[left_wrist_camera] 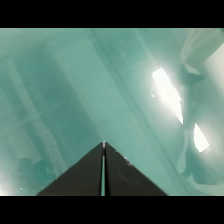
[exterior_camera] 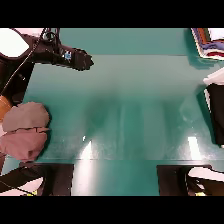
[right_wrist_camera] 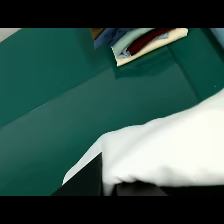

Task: Fold the shirts.

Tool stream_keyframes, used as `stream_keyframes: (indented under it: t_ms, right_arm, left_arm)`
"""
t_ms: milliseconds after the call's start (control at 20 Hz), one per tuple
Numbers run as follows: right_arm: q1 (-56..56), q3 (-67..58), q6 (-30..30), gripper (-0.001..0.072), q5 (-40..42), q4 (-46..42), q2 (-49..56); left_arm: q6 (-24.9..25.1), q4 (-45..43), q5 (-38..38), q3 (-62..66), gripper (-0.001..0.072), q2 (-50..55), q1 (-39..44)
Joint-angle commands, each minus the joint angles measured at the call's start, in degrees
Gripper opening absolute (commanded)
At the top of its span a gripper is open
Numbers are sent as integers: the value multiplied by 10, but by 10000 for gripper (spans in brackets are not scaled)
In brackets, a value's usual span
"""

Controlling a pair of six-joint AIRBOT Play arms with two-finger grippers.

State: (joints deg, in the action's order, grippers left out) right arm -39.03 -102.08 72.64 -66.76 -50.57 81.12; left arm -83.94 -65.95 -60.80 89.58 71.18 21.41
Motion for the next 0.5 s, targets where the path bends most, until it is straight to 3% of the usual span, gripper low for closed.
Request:
stream_keyframes:
  t_ms: [0,200,450]
  right_arm:
    - [-19,-48,0,13,-49,-4,-13]
    - [-68,33,5,13,-70,-23,-67]
    - [-126,196,5,16,-105,-195,-138]
  left_arm:
    - [4,-1,2,0,27,0,0]
    - [5,-1,1,0,27,0,0]
    - [19,-1,-5,0,27,0,0]
